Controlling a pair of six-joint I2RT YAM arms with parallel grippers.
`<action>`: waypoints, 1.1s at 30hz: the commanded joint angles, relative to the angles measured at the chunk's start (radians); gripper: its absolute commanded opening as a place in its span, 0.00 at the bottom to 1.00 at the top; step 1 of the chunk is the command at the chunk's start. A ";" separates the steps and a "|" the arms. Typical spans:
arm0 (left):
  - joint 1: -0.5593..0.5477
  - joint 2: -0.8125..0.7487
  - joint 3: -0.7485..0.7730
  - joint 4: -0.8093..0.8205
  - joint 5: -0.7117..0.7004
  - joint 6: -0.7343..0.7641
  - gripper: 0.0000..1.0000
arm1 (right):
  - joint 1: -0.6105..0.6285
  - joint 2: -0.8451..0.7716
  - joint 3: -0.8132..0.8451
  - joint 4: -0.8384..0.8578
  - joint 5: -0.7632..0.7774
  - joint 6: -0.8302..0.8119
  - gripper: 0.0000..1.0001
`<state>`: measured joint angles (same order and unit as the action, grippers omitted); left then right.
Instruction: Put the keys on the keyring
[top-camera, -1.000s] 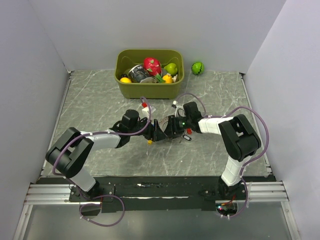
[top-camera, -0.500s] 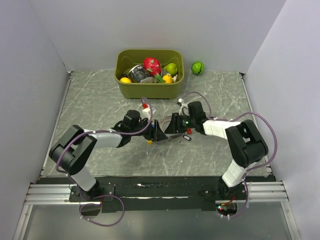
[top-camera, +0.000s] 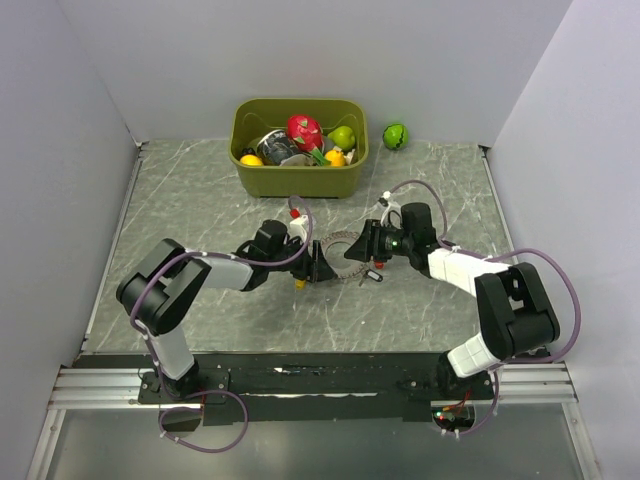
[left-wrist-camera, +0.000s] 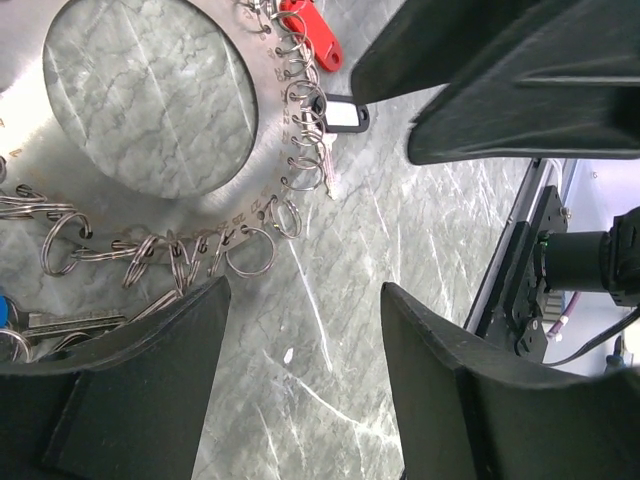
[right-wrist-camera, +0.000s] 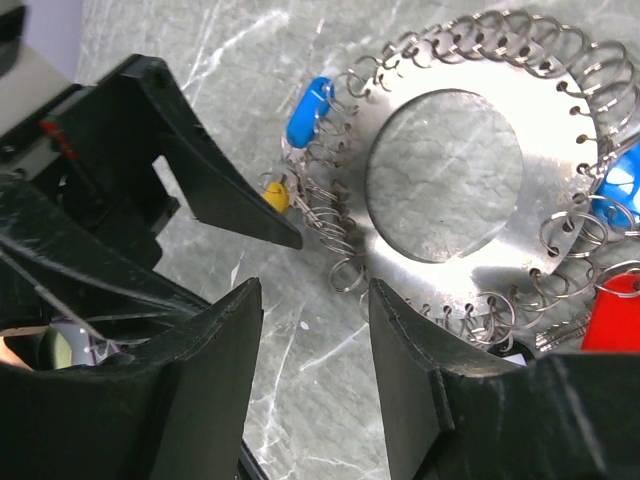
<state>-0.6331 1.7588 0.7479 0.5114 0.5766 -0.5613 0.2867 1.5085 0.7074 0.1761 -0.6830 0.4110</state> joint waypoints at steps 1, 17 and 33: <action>-0.011 0.005 0.033 0.030 -0.026 0.015 0.67 | -0.011 -0.047 -0.009 0.042 -0.018 -0.011 0.55; -0.036 0.002 0.018 0.042 -0.162 0.032 0.67 | -0.009 -0.062 -0.028 0.051 -0.023 -0.024 0.55; -0.042 0.074 0.021 0.119 -0.112 0.029 0.52 | -0.009 -0.074 -0.036 0.059 -0.033 -0.020 0.55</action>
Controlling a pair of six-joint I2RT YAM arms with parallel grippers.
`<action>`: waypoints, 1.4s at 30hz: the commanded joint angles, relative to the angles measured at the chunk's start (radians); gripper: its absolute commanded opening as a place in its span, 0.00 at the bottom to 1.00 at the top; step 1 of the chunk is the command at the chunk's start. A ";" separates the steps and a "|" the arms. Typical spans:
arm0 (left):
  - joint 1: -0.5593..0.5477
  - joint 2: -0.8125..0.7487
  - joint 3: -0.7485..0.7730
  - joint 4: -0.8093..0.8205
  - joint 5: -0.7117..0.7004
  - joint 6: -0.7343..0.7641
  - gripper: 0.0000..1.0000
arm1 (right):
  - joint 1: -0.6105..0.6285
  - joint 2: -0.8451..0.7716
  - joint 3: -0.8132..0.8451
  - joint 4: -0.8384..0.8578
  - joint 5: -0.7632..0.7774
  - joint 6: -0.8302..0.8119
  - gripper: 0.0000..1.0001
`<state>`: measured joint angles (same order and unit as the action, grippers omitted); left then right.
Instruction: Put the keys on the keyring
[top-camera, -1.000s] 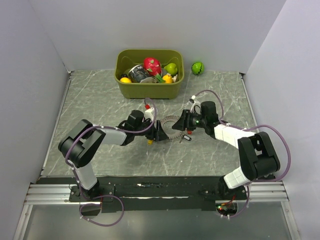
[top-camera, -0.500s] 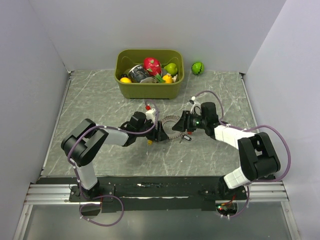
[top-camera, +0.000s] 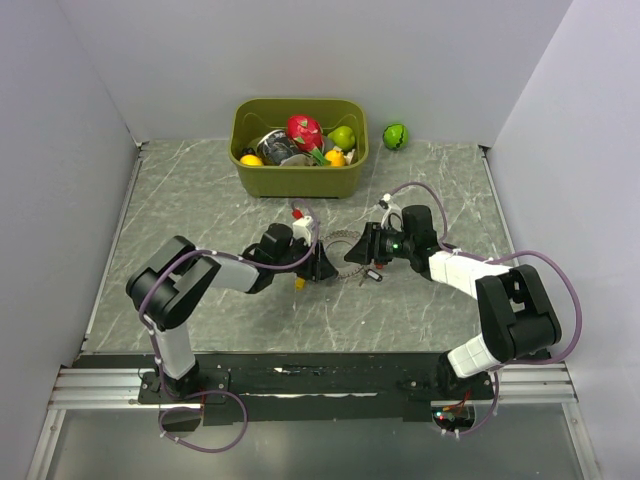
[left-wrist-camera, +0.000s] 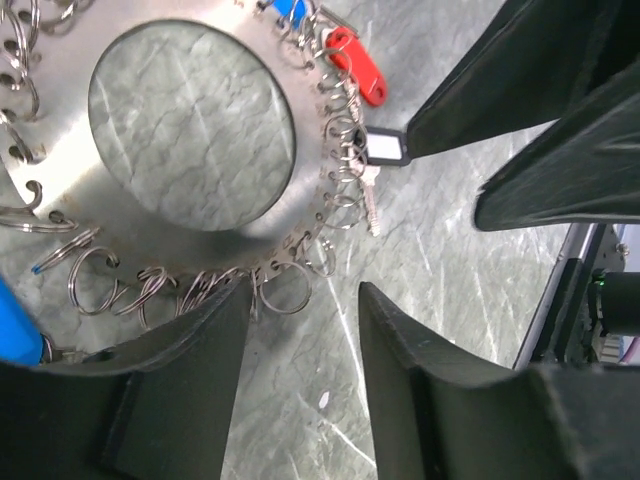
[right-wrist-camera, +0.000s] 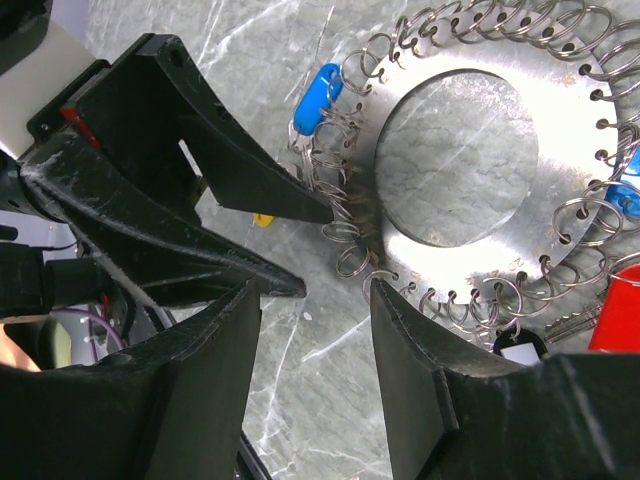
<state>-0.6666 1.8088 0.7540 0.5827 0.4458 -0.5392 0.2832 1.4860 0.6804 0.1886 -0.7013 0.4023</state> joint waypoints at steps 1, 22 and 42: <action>-0.008 0.027 0.018 0.042 0.011 0.008 0.51 | -0.006 -0.050 -0.007 0.048 -0.018 -0.011 0.55; -0.030 0.060 0.076 -0.064 -0.076 0.051 0.09 | -0.007 -0.064 0.001 0.038 -0.021 -0.014 0.55; -0.036 -0.305 0.226 -0.256 -0.085 0.244 0.01 | -0.044 -0.349 0.019 -0.012 -0.038 0.004 0.79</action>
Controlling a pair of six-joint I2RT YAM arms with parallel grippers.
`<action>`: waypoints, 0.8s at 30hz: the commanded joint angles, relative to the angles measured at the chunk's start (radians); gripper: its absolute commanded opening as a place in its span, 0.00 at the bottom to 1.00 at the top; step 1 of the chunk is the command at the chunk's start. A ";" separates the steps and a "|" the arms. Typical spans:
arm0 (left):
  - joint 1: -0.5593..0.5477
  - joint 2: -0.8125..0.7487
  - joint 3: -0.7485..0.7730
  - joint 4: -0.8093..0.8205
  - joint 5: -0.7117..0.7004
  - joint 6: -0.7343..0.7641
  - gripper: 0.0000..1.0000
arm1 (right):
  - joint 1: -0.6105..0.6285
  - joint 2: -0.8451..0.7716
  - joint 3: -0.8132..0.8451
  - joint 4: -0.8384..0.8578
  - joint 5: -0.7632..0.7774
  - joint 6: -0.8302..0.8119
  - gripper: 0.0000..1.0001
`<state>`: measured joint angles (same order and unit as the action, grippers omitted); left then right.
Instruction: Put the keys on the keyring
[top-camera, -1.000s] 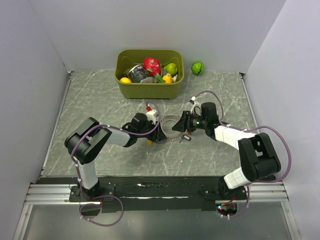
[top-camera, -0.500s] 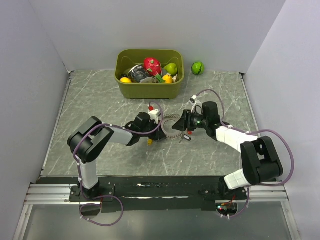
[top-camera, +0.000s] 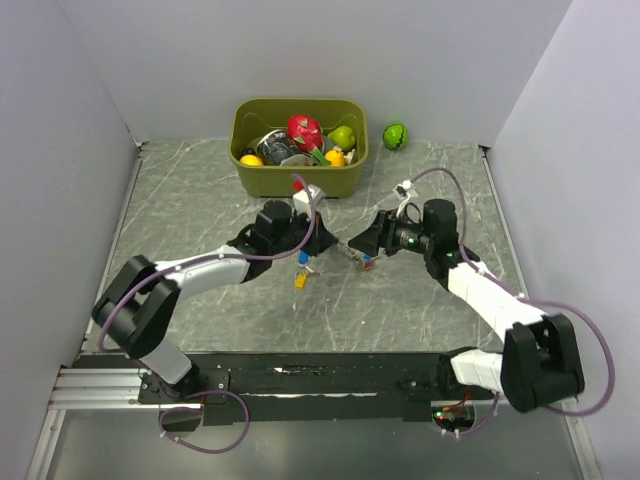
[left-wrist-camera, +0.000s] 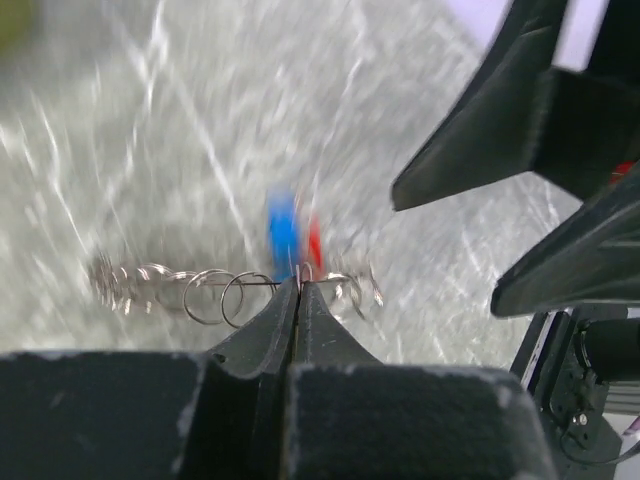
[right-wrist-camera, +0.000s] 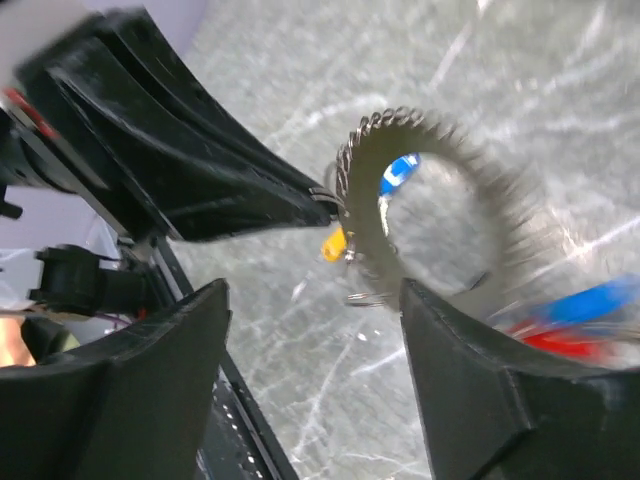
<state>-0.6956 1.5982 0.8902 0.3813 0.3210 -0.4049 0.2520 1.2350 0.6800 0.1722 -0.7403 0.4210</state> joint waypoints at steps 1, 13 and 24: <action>-0.007 -0.109 0.104 -0.085 0.038 0.156 0.01 | -0.013 -0.141 0.020 -0.005 0.007 -0.017 0.82; -0.005 -0.365 0.115 -0.272 0.254 0.394 0.01 | -0.020 -0.319 0.033 0.027 -0.049 -0.077 0.99; -0.005 -0.416 0.118 -0.285 0.421 0.377 0.01 | 0.021 -0.370 0.006 0.214 -0.257 -0.066 0.73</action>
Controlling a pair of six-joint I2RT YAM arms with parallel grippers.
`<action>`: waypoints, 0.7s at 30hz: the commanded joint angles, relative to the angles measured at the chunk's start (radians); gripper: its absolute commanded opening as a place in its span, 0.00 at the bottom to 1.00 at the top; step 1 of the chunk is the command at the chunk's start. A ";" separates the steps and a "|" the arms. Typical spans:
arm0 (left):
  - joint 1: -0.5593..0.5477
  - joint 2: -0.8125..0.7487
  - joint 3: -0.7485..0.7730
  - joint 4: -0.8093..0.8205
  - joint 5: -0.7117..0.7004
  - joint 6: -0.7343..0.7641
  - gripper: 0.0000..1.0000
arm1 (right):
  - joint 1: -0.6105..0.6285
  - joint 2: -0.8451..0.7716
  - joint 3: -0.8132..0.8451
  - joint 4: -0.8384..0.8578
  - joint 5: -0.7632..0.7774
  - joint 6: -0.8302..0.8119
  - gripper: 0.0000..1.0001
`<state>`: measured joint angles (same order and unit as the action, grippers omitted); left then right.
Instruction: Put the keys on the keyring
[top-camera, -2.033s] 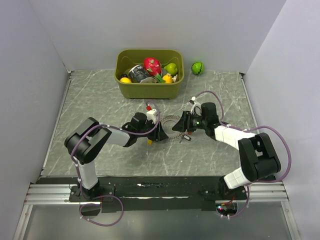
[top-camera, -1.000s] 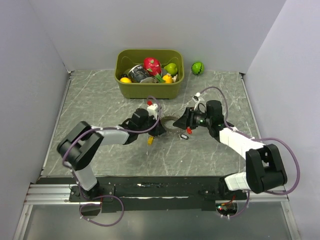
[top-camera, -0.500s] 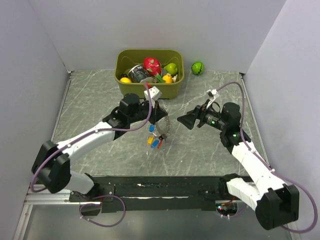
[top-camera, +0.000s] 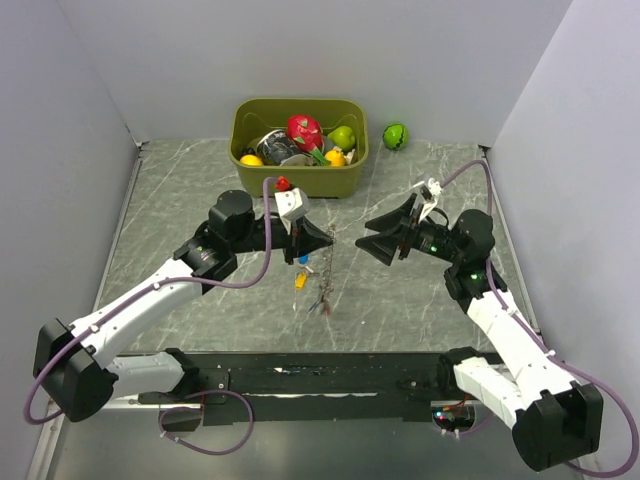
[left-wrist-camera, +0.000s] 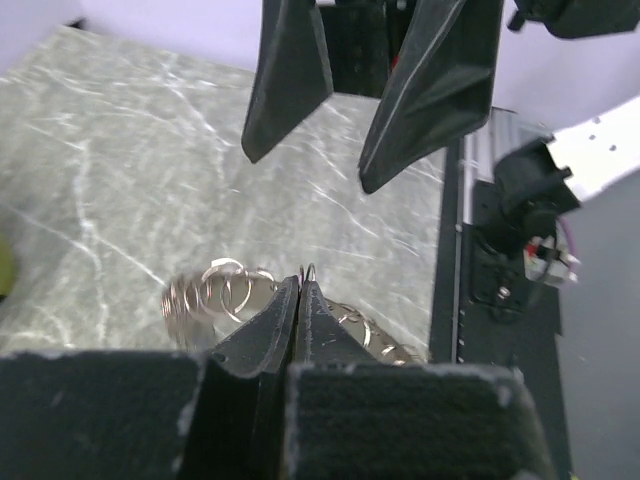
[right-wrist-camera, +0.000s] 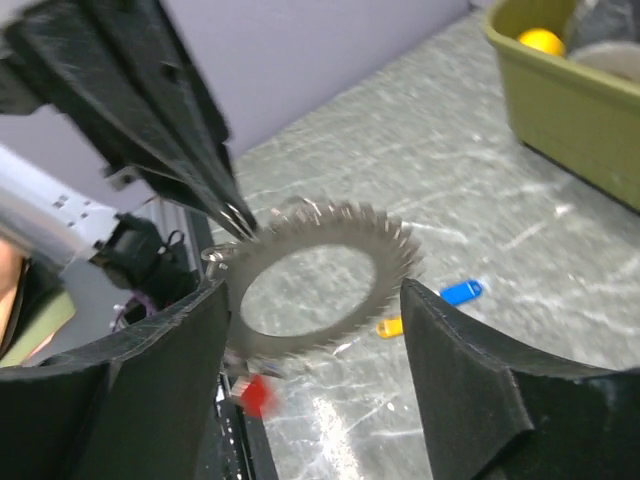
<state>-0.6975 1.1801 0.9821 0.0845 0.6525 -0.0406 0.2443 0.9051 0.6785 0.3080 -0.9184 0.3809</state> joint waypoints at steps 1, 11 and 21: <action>-0.004 0.016 0.032 0.005 0.101 0.013 0.01 | 0.041 -0.043 0.016 0.062 -0.082 -0.052 0.72; -0.003 0.055 0.038 0.041 0.168 -0.018 0.01 | 0.136 0.028 0.052 0.019 -0.080 -0.137 0.61; -0.004 0.070 0.044 0.057 0.213 -0.036 0.01 | 0.144 0.051 0.061 -0.009 -0.065 -0.159 0.58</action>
<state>-0.6975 1.2507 0.9821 0.0639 0.8085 -0.0570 0.3801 0.9581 0.6899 0.2794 -0.9825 0.2428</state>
